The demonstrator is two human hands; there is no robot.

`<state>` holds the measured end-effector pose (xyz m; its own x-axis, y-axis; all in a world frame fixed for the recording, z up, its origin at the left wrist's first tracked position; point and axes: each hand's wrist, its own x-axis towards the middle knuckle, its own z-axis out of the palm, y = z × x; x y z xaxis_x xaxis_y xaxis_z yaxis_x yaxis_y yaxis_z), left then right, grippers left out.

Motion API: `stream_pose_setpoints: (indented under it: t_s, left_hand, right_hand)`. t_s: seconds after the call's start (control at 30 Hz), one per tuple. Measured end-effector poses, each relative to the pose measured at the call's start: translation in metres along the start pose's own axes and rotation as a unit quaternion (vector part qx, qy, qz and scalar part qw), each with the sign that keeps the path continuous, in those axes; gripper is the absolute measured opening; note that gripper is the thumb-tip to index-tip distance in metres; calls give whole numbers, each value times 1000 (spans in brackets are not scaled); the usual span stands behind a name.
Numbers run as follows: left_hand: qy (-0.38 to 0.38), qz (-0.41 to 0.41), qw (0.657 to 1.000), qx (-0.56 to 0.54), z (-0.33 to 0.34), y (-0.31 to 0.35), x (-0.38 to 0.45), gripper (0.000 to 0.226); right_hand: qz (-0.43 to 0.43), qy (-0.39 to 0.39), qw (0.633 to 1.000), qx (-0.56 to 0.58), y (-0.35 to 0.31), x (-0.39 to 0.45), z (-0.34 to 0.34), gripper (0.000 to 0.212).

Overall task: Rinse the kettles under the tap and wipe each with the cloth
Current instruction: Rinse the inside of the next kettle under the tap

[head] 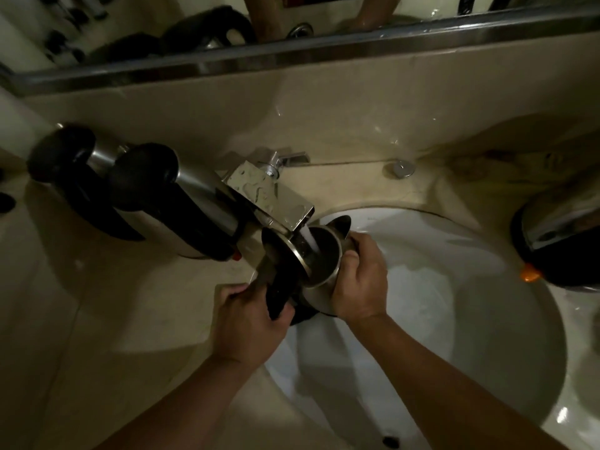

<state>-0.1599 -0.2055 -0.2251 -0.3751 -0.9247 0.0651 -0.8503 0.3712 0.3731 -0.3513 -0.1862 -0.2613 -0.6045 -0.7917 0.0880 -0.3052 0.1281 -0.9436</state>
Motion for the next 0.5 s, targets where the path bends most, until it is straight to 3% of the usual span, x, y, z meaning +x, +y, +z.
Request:
stream_pose_setpoints:
  t_s: [0.5]
  left_hand:
    - [12,-29,999,14,-5,7,-2,27]
  right_hand:
    - [13,23,999,-27,-6,-4,-2,33]
